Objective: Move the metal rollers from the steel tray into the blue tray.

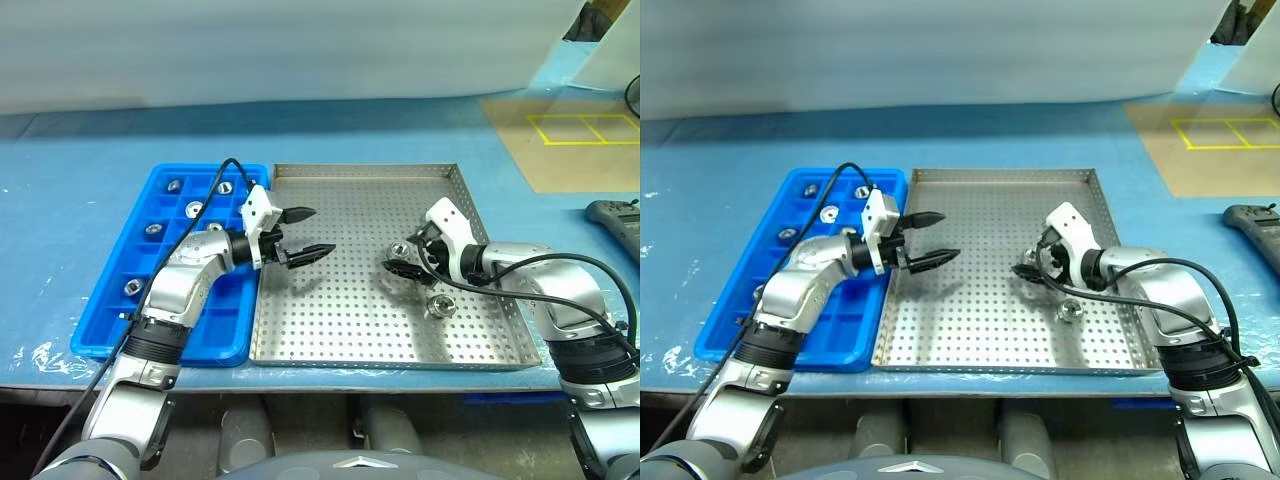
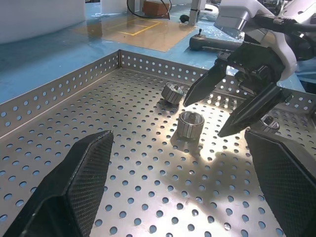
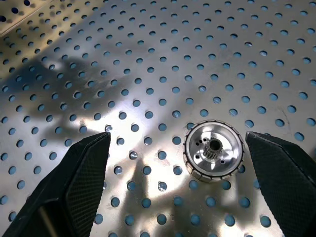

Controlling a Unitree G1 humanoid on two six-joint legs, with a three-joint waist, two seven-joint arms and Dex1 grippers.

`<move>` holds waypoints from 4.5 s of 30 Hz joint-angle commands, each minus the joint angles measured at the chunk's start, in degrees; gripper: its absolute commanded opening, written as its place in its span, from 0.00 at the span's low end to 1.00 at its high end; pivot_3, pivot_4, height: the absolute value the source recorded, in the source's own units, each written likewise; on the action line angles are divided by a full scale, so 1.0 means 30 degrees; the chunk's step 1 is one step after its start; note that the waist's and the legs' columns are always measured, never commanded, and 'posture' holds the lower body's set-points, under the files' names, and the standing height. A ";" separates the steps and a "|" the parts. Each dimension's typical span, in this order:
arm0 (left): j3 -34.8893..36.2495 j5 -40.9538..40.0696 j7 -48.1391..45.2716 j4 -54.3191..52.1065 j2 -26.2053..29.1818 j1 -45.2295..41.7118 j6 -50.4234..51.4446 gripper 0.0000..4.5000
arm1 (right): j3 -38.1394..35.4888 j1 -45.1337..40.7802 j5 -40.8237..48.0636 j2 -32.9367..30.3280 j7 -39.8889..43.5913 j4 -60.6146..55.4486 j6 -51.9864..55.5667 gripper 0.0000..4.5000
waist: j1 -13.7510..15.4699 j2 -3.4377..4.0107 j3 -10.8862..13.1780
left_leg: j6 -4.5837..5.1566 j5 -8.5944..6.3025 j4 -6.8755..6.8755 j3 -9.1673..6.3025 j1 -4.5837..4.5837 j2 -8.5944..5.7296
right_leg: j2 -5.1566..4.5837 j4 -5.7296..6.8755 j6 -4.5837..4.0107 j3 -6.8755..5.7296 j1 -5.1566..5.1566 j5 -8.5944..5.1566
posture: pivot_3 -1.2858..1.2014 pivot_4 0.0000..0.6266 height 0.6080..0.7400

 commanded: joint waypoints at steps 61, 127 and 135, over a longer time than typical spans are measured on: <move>-0.0979 -0.0143 -0.1707 -0.3889 0.2984 0.1049 0.2101 1.00 | 0.2607 -0.4351 -0.1815 -0.0572 0.3062 0.3847 -0.0553 0.35 | -0.0039 0.0011 0.0003 | -0.0004 0.0002 0.0001 0.0005 0.0005 0.0002 | 0.0000 0.0016 -0.0003 0.0003 -0.0005 0.0001 | 0.50 0.24 1.00; 1.2076 -0.3316 0.5880 -1.8286 0.2971 2.1834 0.1315 1.00 | 0.7768 -1.2579 -0.5985 1.2381 0.9885 1.2499 -1.0434 0.35 | 0.4060 0.0018 0.0015 | 0.0049 -0.0037 -0.0022 -0.0070 -0.0309 0.0083 | 0.0001 0.0067 -0.0040 -0.0129 -0.0336 -0.0036 | 0.77 0.24 1.00; 1.2117 -0.3251 0.6203 -1.8268 0.2693 2.2491 0.0835 1.00 | 0.7828 -1.2618 -0.6291 1.3069 0.9554 1.3282 -1.0306 0.35 | 0.4994 0.0024 0.0019 | 0.0048 -0.0038 -0.0059 -0.0069 -0.0286 0.0083 | 0.0022 0.0044 -0.0004 -0.0096 -0.0337 -0.0058 | 0.78 0.24 1.00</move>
